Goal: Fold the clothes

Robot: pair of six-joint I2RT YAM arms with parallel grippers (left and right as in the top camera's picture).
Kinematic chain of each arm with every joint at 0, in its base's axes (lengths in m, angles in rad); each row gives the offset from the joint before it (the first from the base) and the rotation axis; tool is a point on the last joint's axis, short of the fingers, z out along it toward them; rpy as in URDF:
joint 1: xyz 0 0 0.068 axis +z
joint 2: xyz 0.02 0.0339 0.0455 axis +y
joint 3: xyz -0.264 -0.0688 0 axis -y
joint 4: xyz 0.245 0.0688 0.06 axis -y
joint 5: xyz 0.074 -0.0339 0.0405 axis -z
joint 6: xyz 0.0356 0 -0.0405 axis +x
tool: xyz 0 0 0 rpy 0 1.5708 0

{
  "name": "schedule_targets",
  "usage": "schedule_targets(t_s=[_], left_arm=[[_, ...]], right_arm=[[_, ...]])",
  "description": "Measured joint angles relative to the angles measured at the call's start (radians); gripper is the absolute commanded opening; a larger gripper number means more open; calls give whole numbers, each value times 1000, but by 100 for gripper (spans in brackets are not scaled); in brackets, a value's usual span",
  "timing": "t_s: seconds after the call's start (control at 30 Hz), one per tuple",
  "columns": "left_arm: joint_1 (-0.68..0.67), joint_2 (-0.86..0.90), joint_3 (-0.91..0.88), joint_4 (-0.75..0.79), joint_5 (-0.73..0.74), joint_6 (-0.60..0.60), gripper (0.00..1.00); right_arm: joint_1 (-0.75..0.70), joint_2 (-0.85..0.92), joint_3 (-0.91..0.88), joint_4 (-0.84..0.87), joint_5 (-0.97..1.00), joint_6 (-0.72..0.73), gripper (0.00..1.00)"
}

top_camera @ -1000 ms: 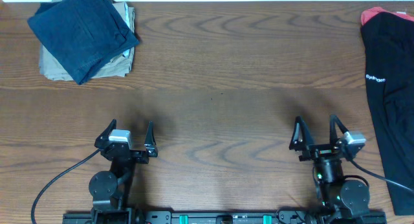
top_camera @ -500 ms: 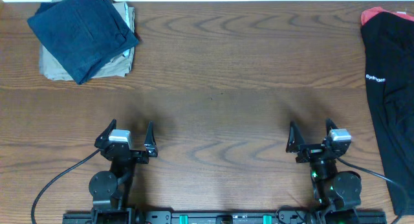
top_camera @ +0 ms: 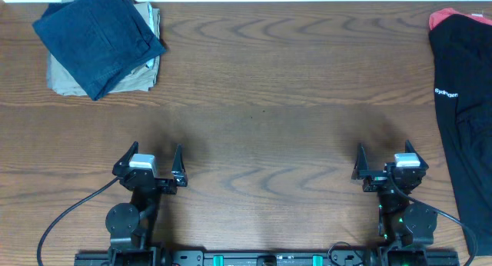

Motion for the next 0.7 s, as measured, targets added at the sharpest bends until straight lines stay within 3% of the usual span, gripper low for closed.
schedule_targets(t_s=[0.7], left_arm=[[0,0,0,0,0,0,98]], right_arm=[[-1,0,0,0,-3,-11,99]])
